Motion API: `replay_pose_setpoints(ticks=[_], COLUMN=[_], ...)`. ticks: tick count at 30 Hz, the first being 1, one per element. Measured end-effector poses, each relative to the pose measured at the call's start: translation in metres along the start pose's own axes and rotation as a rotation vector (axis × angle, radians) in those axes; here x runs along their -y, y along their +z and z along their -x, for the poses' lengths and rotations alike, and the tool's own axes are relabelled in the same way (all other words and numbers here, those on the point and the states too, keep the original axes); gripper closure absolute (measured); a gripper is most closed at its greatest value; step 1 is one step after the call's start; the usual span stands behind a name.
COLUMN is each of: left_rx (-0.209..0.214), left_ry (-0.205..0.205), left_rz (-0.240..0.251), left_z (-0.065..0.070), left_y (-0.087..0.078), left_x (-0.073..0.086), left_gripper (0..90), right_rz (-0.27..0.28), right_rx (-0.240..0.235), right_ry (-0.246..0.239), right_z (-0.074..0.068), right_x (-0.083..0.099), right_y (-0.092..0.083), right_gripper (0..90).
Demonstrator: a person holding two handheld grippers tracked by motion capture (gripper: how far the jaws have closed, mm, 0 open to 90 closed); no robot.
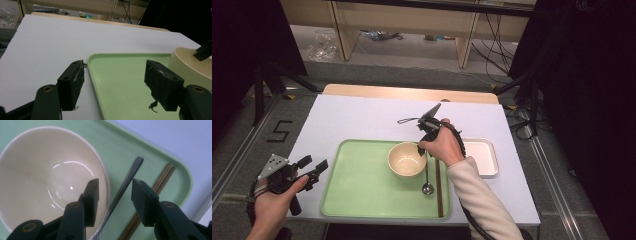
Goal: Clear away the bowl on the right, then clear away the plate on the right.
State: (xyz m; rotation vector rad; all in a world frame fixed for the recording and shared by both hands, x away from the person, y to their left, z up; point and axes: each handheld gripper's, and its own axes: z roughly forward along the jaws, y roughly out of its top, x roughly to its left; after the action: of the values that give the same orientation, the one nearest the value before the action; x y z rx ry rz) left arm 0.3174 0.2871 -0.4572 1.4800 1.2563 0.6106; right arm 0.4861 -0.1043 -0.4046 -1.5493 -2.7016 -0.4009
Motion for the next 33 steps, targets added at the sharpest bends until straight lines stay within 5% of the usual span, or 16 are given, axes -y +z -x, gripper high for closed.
replay_pose_setpoints(ticks=[3,5,6,7,10,11,13,18,22,26,33], left_rx=[-0.001,-0.002,-0.003,-0.003,-0.003,0.001,0.001,0.002,0.000,0.002,0.002], left_ry=[0.002,0.003,0.003,0.003,-0.004,-0.033,-0.031,-0.029,-0.032,-0.032,-0.029], left_rz=[0.000,0.000,0.000,0.000,0.001,-0.009,-0.009,-0.009,-0.009,-0.006,-0.007], left_z=[0.000,0.000,0.000,0.000,0.000,0.002,0.002,0.002,0.002,0.003,0.002], left_y=[0.000,0.000,0.000,0.000,0.001,0.000,0.001,0.001,0.000,0.000,0.000], left_x=[0.000,0.000,0.000,0.000,0.000,0.001,0.000,0.001,0.001,0.001,0.001], left_gripper=[32.1,32.1,32.1,32.1,32.1,32.1,32.1,32.1,32.1,32.1,32.1], right_rz=[0.017,0.045,0.043,0.053,0.066,0.075,0.100,0.137,0.157,0.154,0.133], right_rx=[-0.012,-0.007,-0.017,-0.004,-0.022,-0.021,-0.021,-0.013,0.013,0.021,0.020], right_ry=[0.021,-0.007,0.029,0.005,0.058,0.089,0.074,0.179,0.218,0.276,0.297], right_z=[0.003,0.010,0.012,0.017,0.027,0.030,0.042,0.070,0.087,0.092,0.097], right_x=[0.002,0.003,0.004,0.004,0.007,0.008,0.010,0.019,0.025,0.029,0.031], right_y=[-0.009,-0.015,-0.018,-0.021,-0.028,-0.032,-0.037,-0.050,-0.055,-0.060,-0.062], right_gripper=[54.9,53.7,53.4,53.0,52.9,53.1,53.1,53.3,53.4,53.4,53.3])
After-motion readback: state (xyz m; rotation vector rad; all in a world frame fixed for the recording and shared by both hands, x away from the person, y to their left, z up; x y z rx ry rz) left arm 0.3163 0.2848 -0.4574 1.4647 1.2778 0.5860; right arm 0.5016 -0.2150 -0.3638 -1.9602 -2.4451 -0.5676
